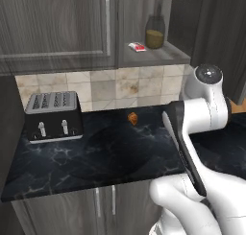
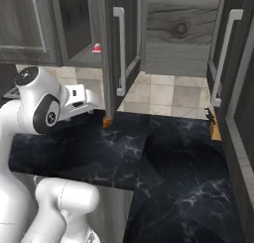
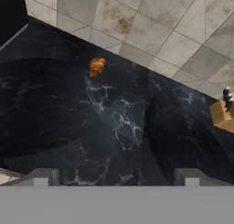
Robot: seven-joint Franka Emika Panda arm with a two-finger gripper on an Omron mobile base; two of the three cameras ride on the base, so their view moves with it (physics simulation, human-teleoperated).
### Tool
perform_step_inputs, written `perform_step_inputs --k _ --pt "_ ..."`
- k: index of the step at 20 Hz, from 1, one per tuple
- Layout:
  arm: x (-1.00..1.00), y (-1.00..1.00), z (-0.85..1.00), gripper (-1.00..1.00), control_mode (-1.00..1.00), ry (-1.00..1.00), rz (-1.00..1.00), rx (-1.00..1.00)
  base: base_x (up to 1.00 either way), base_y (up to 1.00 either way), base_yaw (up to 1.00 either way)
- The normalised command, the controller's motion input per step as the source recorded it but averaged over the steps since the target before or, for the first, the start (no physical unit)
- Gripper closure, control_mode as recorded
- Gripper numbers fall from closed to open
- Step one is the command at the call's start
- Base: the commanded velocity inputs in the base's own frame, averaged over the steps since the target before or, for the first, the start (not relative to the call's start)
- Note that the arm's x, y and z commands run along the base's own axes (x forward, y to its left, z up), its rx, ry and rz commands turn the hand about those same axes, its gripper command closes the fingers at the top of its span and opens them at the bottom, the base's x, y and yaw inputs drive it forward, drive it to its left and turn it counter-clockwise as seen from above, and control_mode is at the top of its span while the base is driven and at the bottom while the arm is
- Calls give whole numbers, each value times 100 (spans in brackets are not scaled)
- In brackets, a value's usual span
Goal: Pick the bar and boxed food from the counter and place them in the cabinets closest to them.
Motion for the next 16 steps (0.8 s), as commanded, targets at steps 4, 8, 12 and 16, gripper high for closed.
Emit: perform_step_inputs --k 4,8,12,16 --pt "0 0 0 -100 100 0 0 0 0 0 0" --pt "0 0 0 -100 100 0 0 0 0 0 0" --pt "0 0 0 -100 100 0 0 0 -17 0 0" --pt "0 0 0 -100 100 0 0 0 -40 -2 0"
